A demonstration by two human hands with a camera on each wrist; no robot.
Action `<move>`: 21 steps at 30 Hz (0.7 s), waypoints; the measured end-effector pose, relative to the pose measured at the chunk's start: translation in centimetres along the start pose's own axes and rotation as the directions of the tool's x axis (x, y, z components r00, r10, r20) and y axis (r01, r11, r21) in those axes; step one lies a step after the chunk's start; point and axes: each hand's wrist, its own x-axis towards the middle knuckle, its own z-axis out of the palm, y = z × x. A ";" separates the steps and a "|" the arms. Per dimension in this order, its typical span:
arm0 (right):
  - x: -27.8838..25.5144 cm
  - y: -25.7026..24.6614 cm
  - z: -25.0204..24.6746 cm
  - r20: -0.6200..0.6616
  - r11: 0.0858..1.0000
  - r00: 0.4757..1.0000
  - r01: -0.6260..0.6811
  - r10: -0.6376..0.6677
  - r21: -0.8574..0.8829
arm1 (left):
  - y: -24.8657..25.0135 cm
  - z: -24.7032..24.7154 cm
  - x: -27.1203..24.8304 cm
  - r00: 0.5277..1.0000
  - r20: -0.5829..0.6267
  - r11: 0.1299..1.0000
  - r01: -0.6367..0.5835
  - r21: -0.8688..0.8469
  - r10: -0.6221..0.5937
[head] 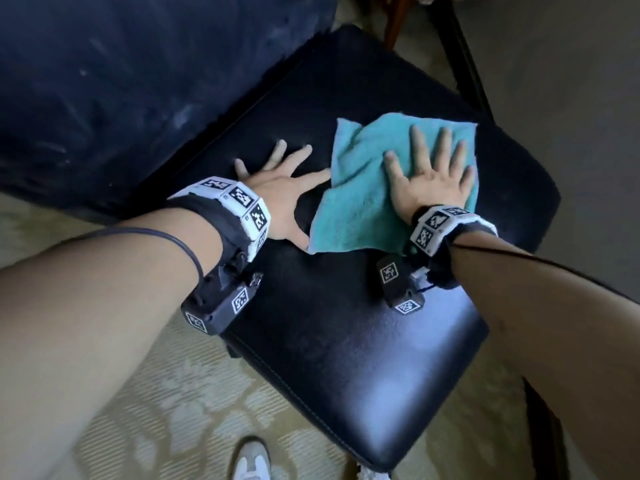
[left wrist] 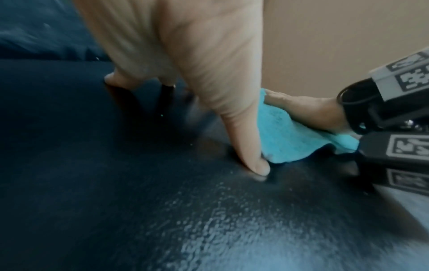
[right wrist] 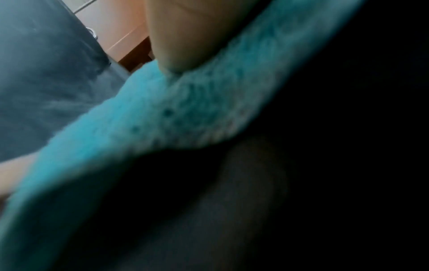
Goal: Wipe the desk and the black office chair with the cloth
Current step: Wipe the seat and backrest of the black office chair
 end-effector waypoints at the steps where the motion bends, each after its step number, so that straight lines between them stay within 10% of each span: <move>1: -0.2 -0.3 0.2 -0.009 0.998 0.999 -0.053 0.054 0.021 | -0.4 -0.4 0.3 1.000 0.001 1.000 -0.021 0.007 0.021; 3: -2.0 -1.1 0.7 -0.021 0.998 0.998 -0.058 0.058 -0.007 | -1.0 -1.0 0.7 0.998 -0.006 0.998 -0.059 0.034 0.059; 8: -6.2 -2.7 1.8 0.125 0.894 0.913 0.407 -0.390 -0.188 | -3.3 -0.6 -1.1 0.972 -0.225 0.991 0.041 -0.129 -0.070; 10: -5.9 -3.1 1.5 0.154 0.880 0.888 0.453 -0.432 -0.142 | -4.8 0.5 -2.8 0.887 -0.355 0.918 0.161 -0.362 -0.295; 12: -5.0 -3.0 1.3 0.171 0.895 0.896 0.432 -0.411 -0.114 | -6.2 1.3 -4.4 0.690 -0.446 0.761 0.238 -0.603 -0.570; 15: -2.7 -2.7 0.4 0.162 0.957 0.950 0.280 -0.266 -0.075 | -8.4 2.0 -6.2 0.472 -0.079 0.285 0.383 -0.879 -0.878; 18: -0.3 -3.6 -1.1 0.163 1.000 0.986 0.018 -0.018 0.005 | -10.0 2.8 -6.9 0.540 0.299 -0.101 0.365 -0.925 -0.787; 21: -0.1 -7.1 -0.2 0.112 0.997 0.990 -0.081 0.081 -0.002 | -10.1 2.3 -5.6 0.587 0.317 -0.115 0.356 -0.928 -0.745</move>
